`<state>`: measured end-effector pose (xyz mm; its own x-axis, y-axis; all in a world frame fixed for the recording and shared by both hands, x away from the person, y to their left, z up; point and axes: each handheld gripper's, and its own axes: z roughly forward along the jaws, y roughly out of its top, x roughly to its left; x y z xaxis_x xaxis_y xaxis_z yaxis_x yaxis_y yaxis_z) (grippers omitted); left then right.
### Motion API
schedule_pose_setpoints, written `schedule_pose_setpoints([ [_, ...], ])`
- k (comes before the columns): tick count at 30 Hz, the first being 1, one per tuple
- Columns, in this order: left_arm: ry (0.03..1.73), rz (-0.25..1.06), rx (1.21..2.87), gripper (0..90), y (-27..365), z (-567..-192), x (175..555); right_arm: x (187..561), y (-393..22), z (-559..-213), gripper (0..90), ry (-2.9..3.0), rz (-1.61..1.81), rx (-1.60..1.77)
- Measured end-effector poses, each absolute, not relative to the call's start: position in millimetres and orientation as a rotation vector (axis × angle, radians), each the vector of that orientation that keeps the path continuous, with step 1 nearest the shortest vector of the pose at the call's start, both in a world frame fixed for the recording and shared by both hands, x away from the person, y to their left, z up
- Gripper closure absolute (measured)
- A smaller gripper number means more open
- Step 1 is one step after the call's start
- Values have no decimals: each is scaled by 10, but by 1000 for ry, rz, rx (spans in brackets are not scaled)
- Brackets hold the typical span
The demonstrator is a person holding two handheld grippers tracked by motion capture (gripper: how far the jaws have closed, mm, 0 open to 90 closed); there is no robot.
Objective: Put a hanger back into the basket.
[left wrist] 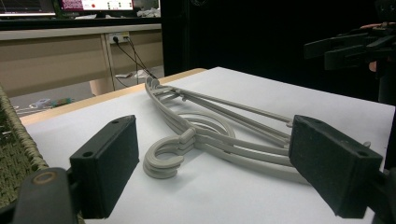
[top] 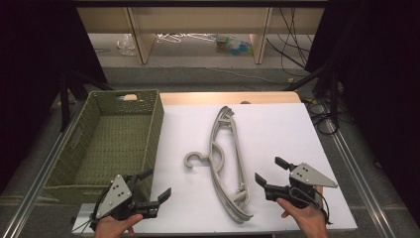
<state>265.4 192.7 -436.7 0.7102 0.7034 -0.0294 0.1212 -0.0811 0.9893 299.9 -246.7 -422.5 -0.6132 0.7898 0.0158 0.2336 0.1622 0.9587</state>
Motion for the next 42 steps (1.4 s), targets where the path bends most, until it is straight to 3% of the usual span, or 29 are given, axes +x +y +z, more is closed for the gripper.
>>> schedule_pose_setpoints([
  [16,680,554,1606,158,1930,-4364,2654,3022,-2192,-4228,155,2096,1393,983],
  [33,686,553,1604,158,1927,-4363,2649,3278,-1531,-4215,167,2439,1166,940],
  [42,687,550,1600,158,1930,-4360,2647,3504,-1215,-4389,276,2608,978,976],
])
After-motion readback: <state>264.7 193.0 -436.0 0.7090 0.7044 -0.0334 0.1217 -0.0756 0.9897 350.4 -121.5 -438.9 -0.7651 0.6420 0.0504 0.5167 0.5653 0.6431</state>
